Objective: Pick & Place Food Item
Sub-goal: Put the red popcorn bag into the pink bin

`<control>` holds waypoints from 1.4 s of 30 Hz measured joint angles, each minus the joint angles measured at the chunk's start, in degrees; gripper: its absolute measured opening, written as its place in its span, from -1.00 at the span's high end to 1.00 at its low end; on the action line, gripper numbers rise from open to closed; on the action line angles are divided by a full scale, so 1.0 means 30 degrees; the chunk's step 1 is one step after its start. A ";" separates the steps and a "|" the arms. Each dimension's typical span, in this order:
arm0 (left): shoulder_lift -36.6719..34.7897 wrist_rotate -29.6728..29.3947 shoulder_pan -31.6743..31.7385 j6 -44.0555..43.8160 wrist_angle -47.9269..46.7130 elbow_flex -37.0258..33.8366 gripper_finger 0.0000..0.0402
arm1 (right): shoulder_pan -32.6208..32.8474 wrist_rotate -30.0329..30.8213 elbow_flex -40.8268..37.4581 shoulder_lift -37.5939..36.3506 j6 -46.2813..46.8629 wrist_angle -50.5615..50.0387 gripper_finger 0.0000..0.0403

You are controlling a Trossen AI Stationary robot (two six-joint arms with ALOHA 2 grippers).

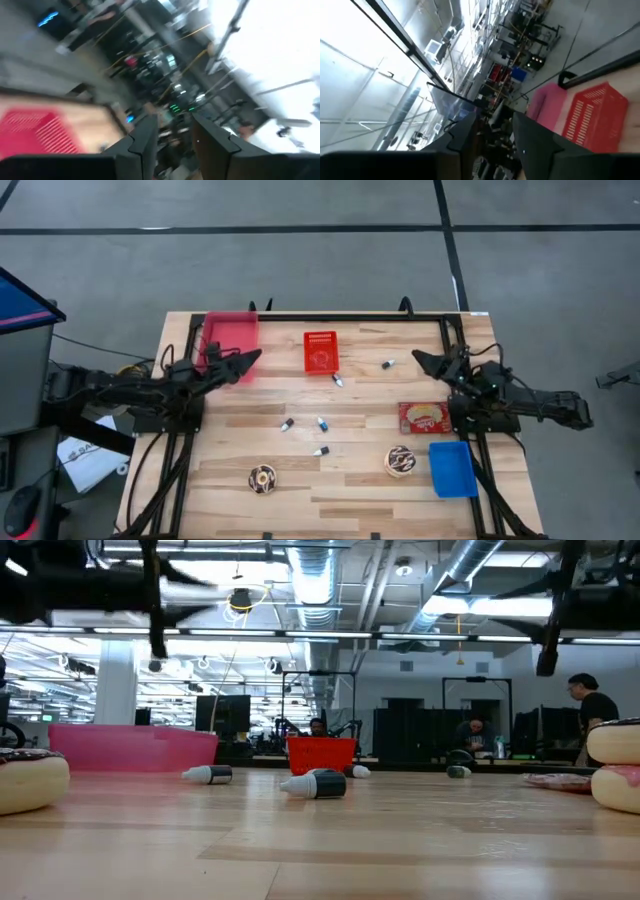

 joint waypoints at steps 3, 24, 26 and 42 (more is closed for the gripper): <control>0.0081 0.0085 0.0000 0.1664 0.1916 0.0774 0.44 | 0.0411 0.0800 0.0982 0.0852 -0.1355 -0.0087 0.41; 0.5717 0.8947 -0.0073 0.3515 -1.4705 1.0065 0.44 | 0.3536 -0.2402 1.6666 1.0091 -0.1155 -2.7407 0.41; 0.6295 0.8991 -0.0073 0.3300 -1.3615 1.0058 0.44 | 0.3746 -0.3384 1.7490 1.1041 -0.1301 -2.9064 0.41; 0.4589 0.8130 0.0270 0.2608 -1.2667 1.0058 0.44 | -0.0329 -1.1458 1.8222 2.1322 -1.3458 -2.9181 0.22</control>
